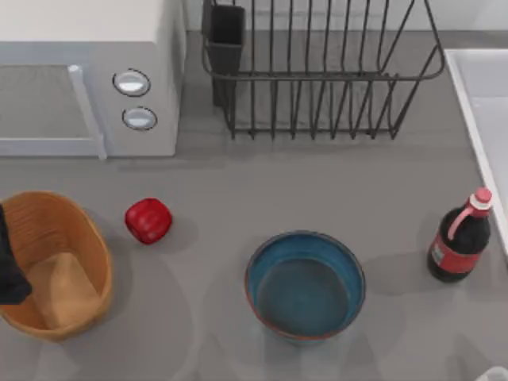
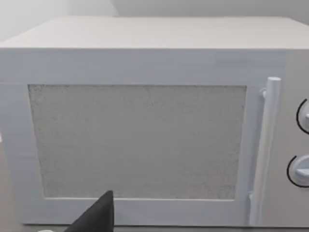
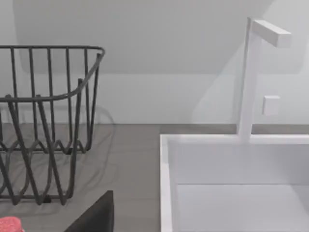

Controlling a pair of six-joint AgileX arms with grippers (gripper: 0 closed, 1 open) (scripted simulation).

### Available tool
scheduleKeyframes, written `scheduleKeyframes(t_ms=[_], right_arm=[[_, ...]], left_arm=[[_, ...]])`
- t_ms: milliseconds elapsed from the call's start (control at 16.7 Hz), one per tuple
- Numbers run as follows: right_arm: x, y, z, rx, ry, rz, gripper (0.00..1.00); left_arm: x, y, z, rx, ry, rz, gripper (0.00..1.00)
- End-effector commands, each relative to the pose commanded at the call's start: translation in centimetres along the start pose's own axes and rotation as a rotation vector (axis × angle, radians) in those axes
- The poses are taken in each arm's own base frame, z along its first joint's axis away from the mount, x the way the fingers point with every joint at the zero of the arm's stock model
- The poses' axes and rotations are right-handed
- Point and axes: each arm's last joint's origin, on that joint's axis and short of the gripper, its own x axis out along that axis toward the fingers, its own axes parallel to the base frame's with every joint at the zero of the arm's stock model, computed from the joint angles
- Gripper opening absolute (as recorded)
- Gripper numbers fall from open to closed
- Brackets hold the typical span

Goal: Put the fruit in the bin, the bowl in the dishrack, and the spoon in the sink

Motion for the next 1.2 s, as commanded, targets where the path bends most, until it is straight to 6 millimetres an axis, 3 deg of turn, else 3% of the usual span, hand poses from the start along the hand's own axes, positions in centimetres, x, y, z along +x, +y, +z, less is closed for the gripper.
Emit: scheduleKeyframes(t_ms=[240,600,900,1020,1200], right_arm=[[0.0,0.0,0.0,0.000,0.000,0.000,1.00],[0.0,0.0,0.0,0.000,0.000,0.000,1.00],[0.0,0.0,0.0,0.000,0.000,0.000,1.00],[0.0,0.0,0.0,0.000,0.000,0.000,1.00],[0.0,0.0,0.0,0.000,0.000,0.000,1.00]], left_arm=[[0.0,-0.1,0.5,0.007,0.022,-0.007,1.00],[1.7,-1.0,5.3,0.085,0.277,-0.087,1.00],[7.4,-3.3,9.2,0.221,0.642,-0.210,1.00],[10.7,-4.9,9.6,0.289,0.799,-0.269,1.00],[15.6,-7.7,8.7,0.398,1.024,-0.358,1.00]])
